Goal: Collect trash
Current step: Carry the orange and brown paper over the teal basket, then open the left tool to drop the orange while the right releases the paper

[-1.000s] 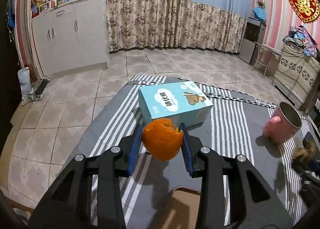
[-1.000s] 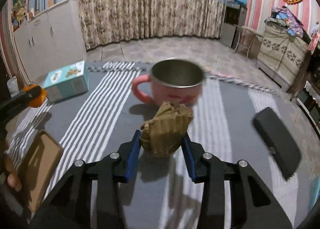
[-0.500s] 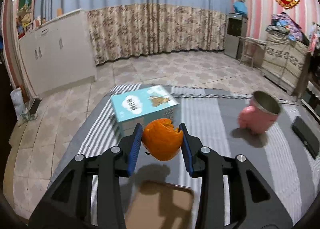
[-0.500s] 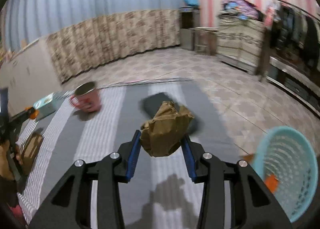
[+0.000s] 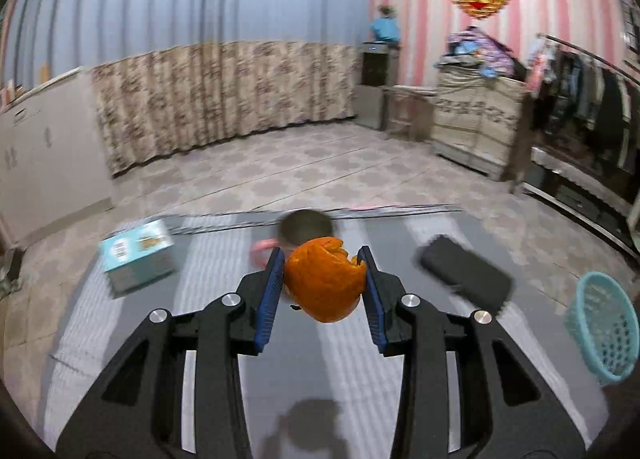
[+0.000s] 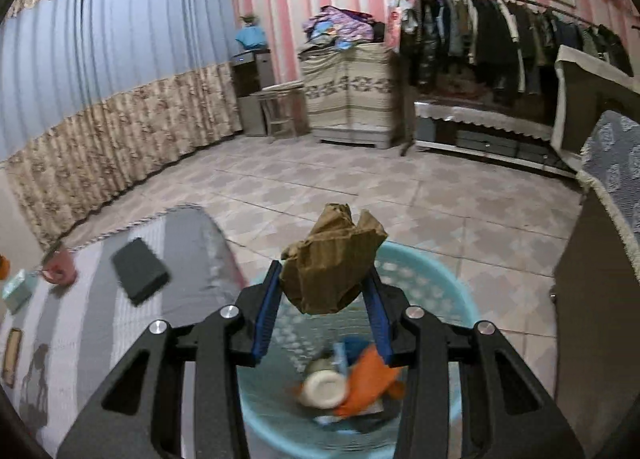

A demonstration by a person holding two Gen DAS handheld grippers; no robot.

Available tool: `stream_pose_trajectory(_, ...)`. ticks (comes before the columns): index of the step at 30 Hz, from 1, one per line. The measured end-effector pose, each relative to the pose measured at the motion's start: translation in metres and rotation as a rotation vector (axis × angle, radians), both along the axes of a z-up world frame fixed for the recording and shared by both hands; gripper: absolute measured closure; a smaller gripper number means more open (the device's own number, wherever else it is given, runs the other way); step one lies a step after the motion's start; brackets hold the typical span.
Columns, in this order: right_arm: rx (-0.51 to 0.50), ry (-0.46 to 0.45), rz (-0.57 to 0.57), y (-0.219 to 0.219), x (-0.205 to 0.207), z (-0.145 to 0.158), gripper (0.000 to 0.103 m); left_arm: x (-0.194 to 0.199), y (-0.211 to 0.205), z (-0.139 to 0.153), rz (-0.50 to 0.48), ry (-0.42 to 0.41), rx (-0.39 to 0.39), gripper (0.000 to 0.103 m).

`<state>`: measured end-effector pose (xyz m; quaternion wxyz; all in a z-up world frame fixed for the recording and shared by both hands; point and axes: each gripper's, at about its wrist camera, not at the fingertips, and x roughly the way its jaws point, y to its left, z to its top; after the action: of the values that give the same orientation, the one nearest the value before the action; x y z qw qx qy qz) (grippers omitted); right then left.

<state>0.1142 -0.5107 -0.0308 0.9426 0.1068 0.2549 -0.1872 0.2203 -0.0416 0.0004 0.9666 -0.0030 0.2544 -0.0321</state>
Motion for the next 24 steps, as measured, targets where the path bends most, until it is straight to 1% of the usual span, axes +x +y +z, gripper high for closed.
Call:
stream_pose_trajectory(3, -0.008, 0.02, -0.012, -0.017, -0.003, -0.006, 0.062, -0.004, -0.046, -0.002, -0.067, -0.003, 0.006, 0.066)
stream_pose_trajectory(4, -0.006, 0.023, -0.015, -0.021, -0.002, -0.006, 0.062, -0.005, -0.067, -0.002, -0.097, 0.0, 0.006, 0.067)
stream_pose_trajectory(6, 0.007, 0.026, -0.02, -0.032, -0.005, -0.007, 0.062, -0.008, -0.101, -0.005, -0.152, 0.008, -0.005, 0.067)
stream_pose_trajectory(9, -0.006, 0.045, -0.036, -0.045, -0.009, -0.009, 0.062, -0.013, -0.15, -0.009, -0.25, 0.023, -0.02, 0.066)
stream_pose_trajectory(12, 0.011, 0.059, -0.037, -0.053, -0.005, -0.013, 0.062, -0.022, -0.204, -0.014, -0.347, 0.014, -0.004, 0.066)
stream_pose_trajectory(16, 0.024, 0.073, -0.039, -0.063, 0.0, -0.016, 0.062, -0.03, -0.273, -0.028, -0.484, 0.037, -0.001, 0.066)
stream_pose_trajectory(19, 0.056, 0.084, -0.053, -0.072, 0.001, -0.023, 0.063, -0.035, -0.315, -0.044, -0.574, 0.051, 0.007, 0.066)
stream_pose_trajectory(21, 0.076, 0.095, -0.058, -0.079, 0.001, -0.027, 0.063, -0.037, -0.34, -0.057, -0.613, 0.07, 0.029, 0.066)
stream_pose_trajectory(24, 0.094, 0.109, -0.061, -0.086, 0.002, -0.033, 0.063, -0.032, -0.363, -0.071, -0.656, 0.107, 0.02, 0.066)
